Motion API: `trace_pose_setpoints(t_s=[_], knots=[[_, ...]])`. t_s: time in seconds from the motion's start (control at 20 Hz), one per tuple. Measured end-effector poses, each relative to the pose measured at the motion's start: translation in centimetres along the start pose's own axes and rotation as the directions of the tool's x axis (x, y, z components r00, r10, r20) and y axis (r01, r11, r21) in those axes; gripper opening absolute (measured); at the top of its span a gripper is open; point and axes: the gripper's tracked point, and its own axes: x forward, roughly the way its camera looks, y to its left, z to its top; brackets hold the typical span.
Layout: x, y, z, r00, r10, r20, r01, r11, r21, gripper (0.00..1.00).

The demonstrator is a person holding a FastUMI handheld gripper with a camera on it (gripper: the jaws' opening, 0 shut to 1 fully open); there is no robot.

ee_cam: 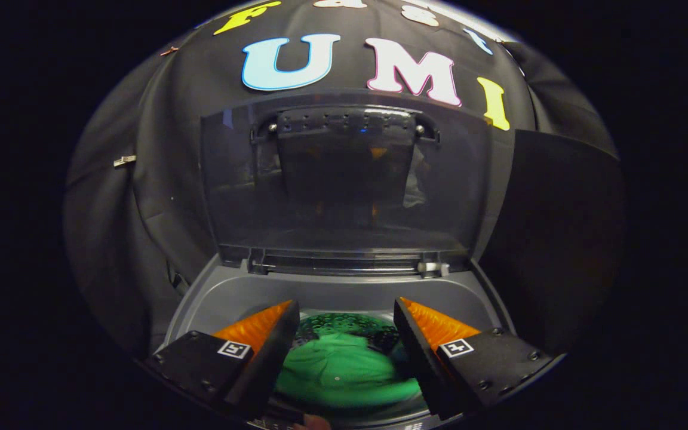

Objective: Put the clothes into the washing machine and then close the washing machine lid.

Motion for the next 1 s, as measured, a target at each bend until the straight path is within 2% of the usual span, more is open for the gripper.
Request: trace_pose_setpoints(t_s=[0.25, 0.35, 0.5, 0.6, 0.75, 1.0], knots=[[-3.0, -1.0, 3.2, 1.0, -0.007, 0.029, 0.005, 0.997, 0.072, 0.99], [-5.2, -1.7, 6.3, 0.997, -0.018, 0.076, 0.011, 0.996, 0.087, 0.99], [-8.0, -3.5, 11.9, 0.984, -0.084, 0.158, 0.074, 0.995, 0.064, 0.99], [-9.5, -3.5, 15.6, 0.974, -0.096, 0.205, 0.086, 0.995, 0.057, 0.98], [-10.4, -2.2, 21.1, 0.962, -0.071, 0.263, 0.063, 0.997, 0.041, 0.98], [-8.8, -0.3, 26.6, 0.967, -0.015, 0.255, 0.013, 1.0, 0.012, 0.98]])
